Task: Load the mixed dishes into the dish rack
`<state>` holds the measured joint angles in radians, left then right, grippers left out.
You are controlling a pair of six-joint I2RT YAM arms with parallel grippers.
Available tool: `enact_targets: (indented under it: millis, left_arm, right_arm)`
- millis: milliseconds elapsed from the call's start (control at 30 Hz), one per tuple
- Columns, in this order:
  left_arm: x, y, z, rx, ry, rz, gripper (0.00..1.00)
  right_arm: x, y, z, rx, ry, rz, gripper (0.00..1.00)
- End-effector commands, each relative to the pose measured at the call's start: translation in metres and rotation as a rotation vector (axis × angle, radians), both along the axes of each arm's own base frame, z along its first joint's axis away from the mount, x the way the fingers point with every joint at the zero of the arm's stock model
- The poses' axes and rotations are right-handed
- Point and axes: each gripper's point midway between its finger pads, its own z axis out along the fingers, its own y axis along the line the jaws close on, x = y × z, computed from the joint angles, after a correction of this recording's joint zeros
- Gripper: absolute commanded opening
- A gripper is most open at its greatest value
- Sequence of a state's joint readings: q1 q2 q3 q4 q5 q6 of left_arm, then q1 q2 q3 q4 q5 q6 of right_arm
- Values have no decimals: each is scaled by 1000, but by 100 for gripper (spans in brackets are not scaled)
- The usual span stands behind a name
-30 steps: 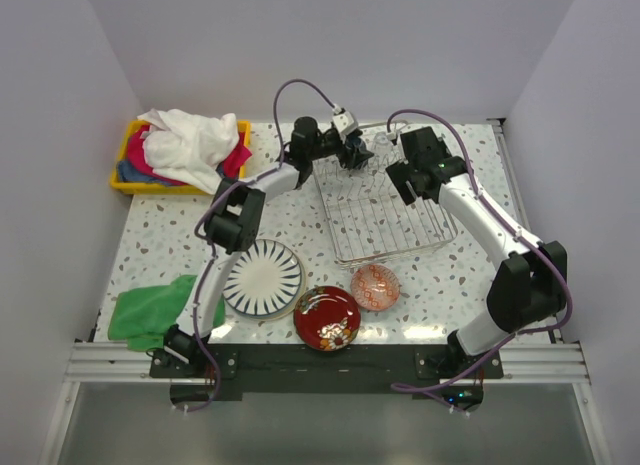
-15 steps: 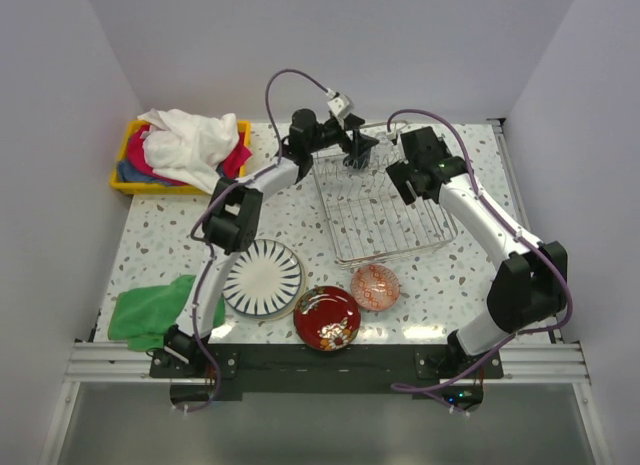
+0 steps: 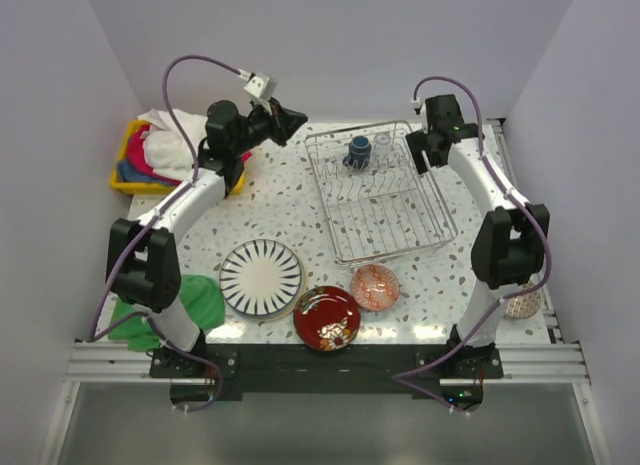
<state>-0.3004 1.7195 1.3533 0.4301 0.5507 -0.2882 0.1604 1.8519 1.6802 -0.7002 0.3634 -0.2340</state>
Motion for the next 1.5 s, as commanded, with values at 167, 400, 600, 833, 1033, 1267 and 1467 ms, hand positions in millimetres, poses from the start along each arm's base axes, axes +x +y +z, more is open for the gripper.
enact_targets:
  millis: [167,400,600,833,1033,1267,1467]
  left_arm:
    - [-57,9,-151,221,453,19,0]
    - [-50,0,-186,329,481,5,0]
    - [-31,-31,-183,358,457,-52,0]
    - [-7,-60,-179,367,405,-65,0]
    - [14,-62,-178,380,368,-16,0]
    - [41,-66,-175,380,318,31,0]
    - [56,-60,-171,411,287,88,0]
  right_arm:
    - [-4,8,-32,113,169,31,79]
    - [-20,7,-51,178,241,-11,42]
    - [-23,12,-53,239,241,-77,0]
    - [-26,20,-60,293,262,-101,0]
    - [-27,23,-63,314,272,-115,0]
    - [-24,23,-70,327,267,-162,0]
    - [-18,24,-65,315,247,-145,0]
